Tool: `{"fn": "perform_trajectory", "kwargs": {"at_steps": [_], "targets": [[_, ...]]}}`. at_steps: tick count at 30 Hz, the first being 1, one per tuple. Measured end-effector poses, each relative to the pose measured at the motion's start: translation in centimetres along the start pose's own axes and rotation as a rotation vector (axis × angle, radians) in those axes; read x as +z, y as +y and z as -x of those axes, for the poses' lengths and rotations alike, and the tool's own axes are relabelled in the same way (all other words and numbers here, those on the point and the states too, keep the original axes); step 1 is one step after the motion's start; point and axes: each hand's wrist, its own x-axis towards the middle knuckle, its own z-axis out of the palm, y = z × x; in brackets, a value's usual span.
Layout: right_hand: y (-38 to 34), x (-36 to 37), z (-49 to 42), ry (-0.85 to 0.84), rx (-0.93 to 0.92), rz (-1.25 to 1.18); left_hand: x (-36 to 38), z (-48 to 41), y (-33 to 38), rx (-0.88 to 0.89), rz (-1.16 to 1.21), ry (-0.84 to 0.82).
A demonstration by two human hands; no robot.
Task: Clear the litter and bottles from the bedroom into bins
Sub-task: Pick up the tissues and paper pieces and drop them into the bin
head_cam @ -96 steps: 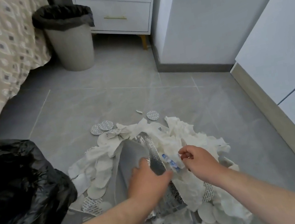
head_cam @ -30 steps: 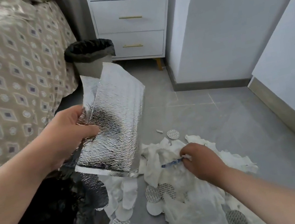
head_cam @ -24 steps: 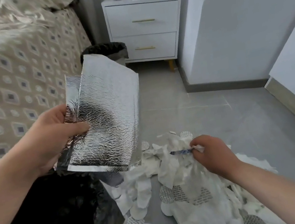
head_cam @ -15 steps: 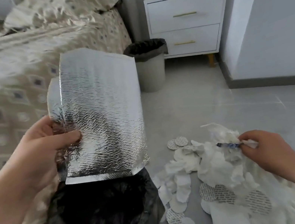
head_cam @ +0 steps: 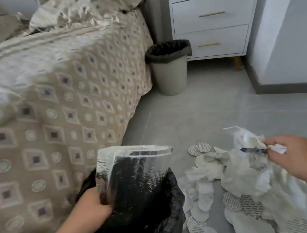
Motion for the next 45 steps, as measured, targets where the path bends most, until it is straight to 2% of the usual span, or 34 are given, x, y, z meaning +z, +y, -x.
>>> {"fn": "perform_trajectory", "kwargs": {"at_steps": [6,10,12,14,18,20,22,25,28,32,36,39,41,45], "targets": [[-0.6,0.0,0.3,0.006,0.015,-0.010,2.4,-1.5,-1.2,-0.040,-0.468,-0.074],[-1.1,0.4,0.3,0.000,0.013,-0.009,3.3,-1.7,-1.8,-0.027,-0.543,-0.229],[-1.3,0.6,0.3,-0.005,0.007,-0.008,3.4,-1.6,-1.9,-0.007,-0.600,-0.241],[-1.5,0.7,0.3,-0.020,-0.004,-0.010,2.7,-1.2,-2.3,0.078,-0.623,-0.182],[-1.8,0.5,0.3,-0.031,0.001,-0.017,-1.1,1.1,-3.6,0.101,-0.467,0.077],[-2.0,0.5,0.5,-0.029,0.005,-0.030,-1.5,2.4,-4.4,-0.023,-0.584,0.210],[-2.4,0.5,0.7,-0.023,-0.001,-0.043,-0.7,3.1,-4.8,-0.165,-0.655,0.185],[-2.5,0.7,0.6,-0.019,-0.012,-0.028,1.2,3.2,-4.6,-0.174,-0.500,0.149],[-2.9,0.5,0.7,-0.015,-0.024,-0.036,2.3,2.5,-3.2,-0.071,-0.453,0.164],[-2.8,-0.2,0.8,-0.007,-0.006,-0.043,2.8,0.6,-1.3,0.019,-0.172,0.139],[-2.5,-1.0,0.5,0.011,0.027,-0.031,2.9,-2.1,0.3,0.081,-0.055,0.138],[-3.9,-1.4,0.2,0.025,0.016,-0.149,2.8,-3.2,0.6,0.078,0.033,0.089],[-5.6,-1.7,-0.4,0.048,-0.044,-0.245,2.9,-3.4,0.7,0.088,0.023,0.072],[-11.4,-2.0,-1.6,0.086,-0.186,-0.429,3.2,-3.2,1.5,0.076,0.158,0.077]]}}
